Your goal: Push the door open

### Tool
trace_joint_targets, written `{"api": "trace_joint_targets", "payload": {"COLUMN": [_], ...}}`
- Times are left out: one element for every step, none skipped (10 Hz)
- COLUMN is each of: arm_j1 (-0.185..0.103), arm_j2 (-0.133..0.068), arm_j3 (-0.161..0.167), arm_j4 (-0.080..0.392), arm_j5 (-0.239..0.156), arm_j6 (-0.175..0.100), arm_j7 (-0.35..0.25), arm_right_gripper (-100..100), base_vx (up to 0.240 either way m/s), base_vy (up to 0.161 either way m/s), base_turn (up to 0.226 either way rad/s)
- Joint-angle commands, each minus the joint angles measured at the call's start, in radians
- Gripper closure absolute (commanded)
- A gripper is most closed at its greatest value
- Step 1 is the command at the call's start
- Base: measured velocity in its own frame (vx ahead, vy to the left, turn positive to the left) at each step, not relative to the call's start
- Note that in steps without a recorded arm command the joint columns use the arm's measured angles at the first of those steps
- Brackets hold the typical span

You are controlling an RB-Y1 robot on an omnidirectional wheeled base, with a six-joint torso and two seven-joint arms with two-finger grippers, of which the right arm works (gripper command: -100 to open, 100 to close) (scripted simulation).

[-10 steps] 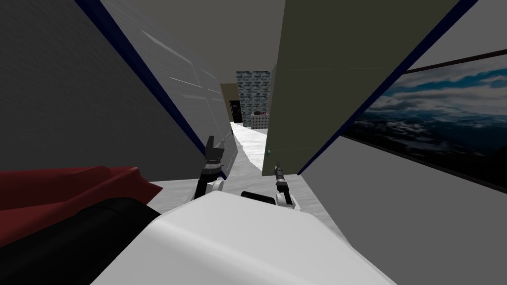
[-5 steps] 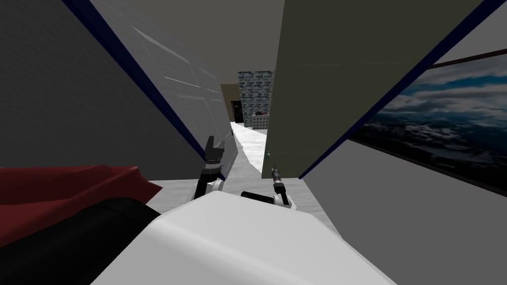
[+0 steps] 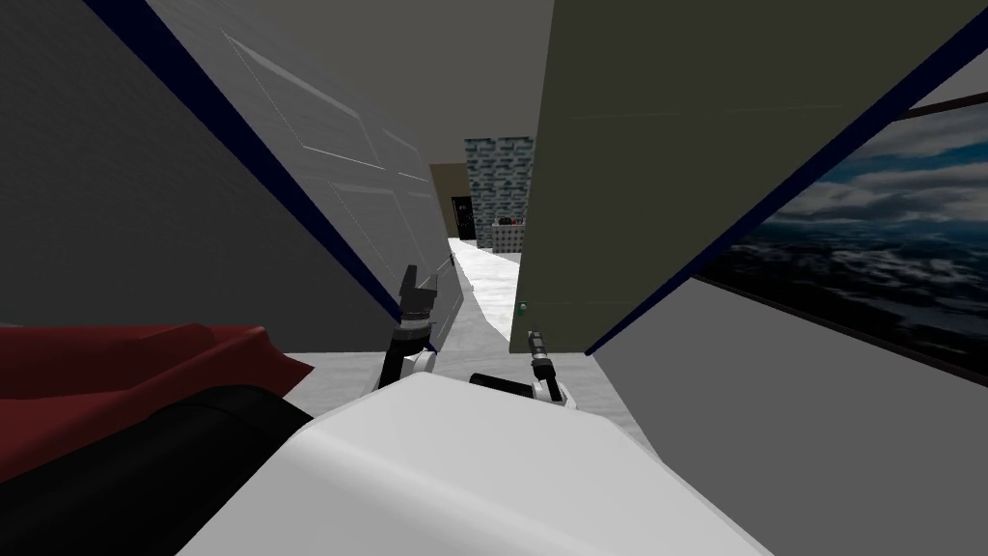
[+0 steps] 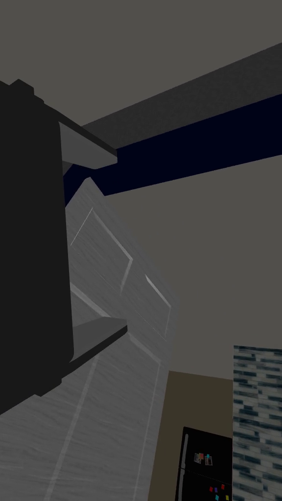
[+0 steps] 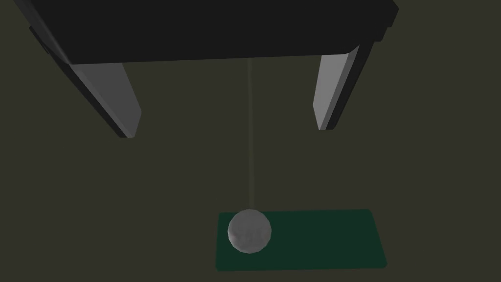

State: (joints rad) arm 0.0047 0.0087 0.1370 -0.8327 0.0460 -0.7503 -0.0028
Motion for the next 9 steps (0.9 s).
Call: {"api": "trace_joint_targets", "payload": {"arm_j1": [0.003,0.002,0.001,0.001,0.0,-0.002,-0.002,-0.003,-0.005], "arm_j2": [-0.022,-0.03,-0.034,-0.035,-0.031,-0.02,-0.01,0.01,0.0], "arm_j3": [-0.002,-0.004,-0.006,-0.008,-0.01,-0.013,-0.014,-0.016,-0.016], "arm_j4": [-0.004,-0.001,0.002,0.005,0.008,0.012,0.015,0.018,0.022], "arm_j5": [-0.001,-0.002,-0.003,-0.004,-0.005,-0.006,-0.007,-0.008,-0.007], "arm_j6": [0.0,-0.001,-0.003,-0.005,-0.007,-0.01,-0.011,-0.013,-0.014], "arm_j7": [0.001,0.001,0.002,0.002,0.002,0.003,0.003,0.004,0.004], "arm_right_gripper": [-100,-100,-100,-100,-100,-100,-100,-100,-100], "base_vx": [0.196,0.171,0.215,0.232,0.223,0.192,0.195,0.194,0.073], "base_vy": [0.023,0.03,0.056,0.039,0.043,0.037,0.012,0.015,0.009], "base_turn": [0.034,0.02,0.021,0.019,0.029,0.03,0.021,0.018,-0.006]}}
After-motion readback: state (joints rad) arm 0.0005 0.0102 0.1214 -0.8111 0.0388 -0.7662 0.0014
